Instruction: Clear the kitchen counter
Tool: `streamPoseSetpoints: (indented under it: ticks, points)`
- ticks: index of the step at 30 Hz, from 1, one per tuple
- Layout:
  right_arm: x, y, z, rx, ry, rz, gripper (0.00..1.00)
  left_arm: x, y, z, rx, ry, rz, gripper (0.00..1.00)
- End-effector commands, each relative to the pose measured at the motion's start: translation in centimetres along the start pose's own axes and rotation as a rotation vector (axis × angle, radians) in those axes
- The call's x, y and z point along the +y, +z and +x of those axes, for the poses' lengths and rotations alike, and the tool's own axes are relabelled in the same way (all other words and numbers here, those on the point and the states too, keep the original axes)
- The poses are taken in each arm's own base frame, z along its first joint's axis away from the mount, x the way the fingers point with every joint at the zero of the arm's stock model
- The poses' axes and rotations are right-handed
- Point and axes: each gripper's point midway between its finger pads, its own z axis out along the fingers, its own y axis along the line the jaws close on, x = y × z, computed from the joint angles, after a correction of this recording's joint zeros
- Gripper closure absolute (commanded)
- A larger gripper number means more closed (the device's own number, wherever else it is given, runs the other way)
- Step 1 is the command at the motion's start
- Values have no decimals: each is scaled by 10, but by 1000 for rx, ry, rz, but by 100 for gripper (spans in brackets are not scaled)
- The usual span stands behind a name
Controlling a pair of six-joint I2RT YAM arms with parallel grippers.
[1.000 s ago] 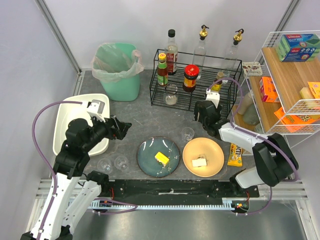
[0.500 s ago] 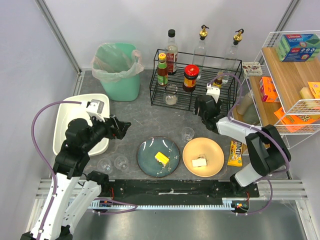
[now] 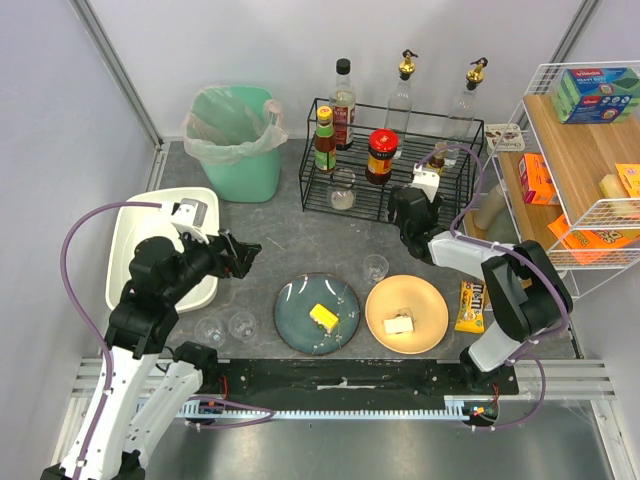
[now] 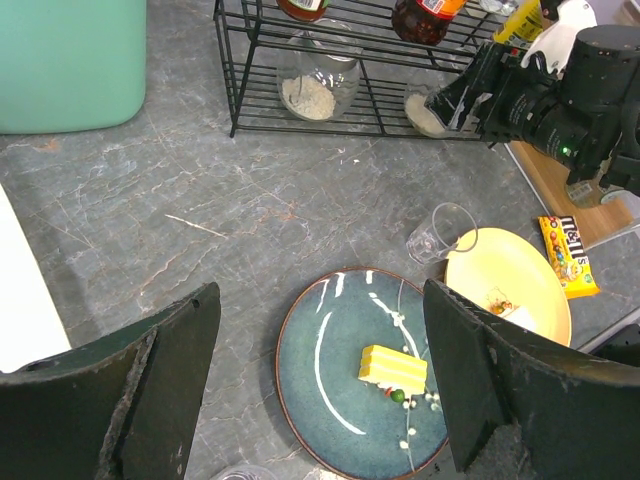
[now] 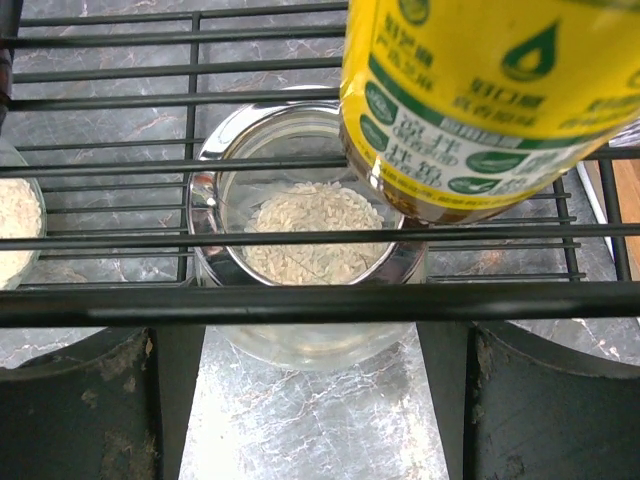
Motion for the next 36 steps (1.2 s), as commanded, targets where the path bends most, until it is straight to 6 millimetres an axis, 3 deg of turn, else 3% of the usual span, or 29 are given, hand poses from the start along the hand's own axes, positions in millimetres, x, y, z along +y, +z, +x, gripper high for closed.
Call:
streamPoseSetpoints:
  ticks: [1, 6, 14, 24, 36]
  points:
    - [7, 8, -25, -78, 66, 9, 39, -2, -6, -15, -40, 30, -6, 13]
    - [3, 8, -20, -70, 64, 20, 21, -2, -6, -15, -39, 31, -6, 13]
    - [5, 4, -18, -52, 24, -3, 5, -1, -5, -13, -33, 25, -9, 13]
    - [8, -3, -21, -42, 22, -33, 2, -2, -7, -13, -39, 27, -6, 13]
    - [14, -35, -44, -58, 11, -129, 2, -2, -7, -13, -37, 25, -5, 13]
